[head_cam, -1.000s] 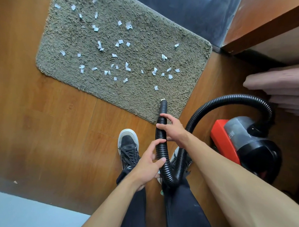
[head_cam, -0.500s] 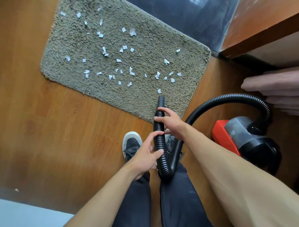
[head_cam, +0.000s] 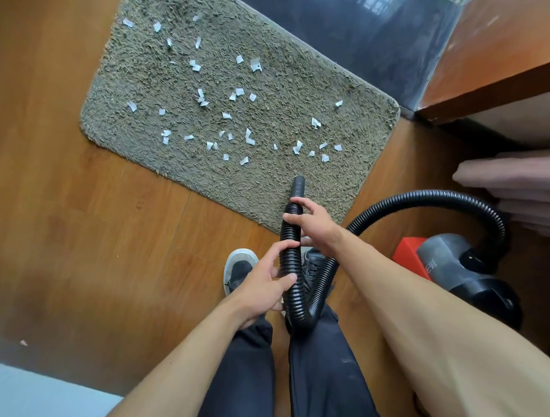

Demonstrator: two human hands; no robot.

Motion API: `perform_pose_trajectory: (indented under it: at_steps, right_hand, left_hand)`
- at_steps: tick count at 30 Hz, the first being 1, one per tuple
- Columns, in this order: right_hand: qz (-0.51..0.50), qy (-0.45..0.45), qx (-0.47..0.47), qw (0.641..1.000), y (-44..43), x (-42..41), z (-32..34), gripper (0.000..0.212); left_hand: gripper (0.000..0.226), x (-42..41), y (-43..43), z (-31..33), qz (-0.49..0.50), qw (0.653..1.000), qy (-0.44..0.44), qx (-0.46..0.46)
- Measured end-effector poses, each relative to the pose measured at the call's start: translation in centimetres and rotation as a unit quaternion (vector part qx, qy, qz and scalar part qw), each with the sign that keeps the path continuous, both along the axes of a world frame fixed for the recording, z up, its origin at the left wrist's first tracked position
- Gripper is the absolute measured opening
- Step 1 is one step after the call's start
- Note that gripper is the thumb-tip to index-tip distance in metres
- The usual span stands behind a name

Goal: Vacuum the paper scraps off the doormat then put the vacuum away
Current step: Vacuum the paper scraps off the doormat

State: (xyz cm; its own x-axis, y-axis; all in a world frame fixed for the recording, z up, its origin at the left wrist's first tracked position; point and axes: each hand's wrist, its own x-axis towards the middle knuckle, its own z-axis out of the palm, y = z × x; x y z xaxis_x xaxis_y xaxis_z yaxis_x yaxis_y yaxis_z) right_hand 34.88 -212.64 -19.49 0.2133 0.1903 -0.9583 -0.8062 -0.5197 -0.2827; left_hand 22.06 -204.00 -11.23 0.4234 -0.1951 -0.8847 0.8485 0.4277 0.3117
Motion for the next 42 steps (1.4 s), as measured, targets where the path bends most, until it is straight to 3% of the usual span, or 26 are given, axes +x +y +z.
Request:
perform_pose_trajectory:
  at_steps: [22, 42]
  right_hand:
    - [0.0, -0.041, 0.052, 0.998, 1.2, 4.4, -1.4, 0.049]
    - [-0.09, -0.019, 0.033, 0.995, -4.5, 4.6, -1.5, 0.048]
  left_hand:
    - [0.053, 4.0, 0.3, -2.4, 0.012, 0.999, -0.003, 0.034]
    - [0.055, 5.6, -2.7, -2.4, -0.104, 0.992, -0.052, 0.049]
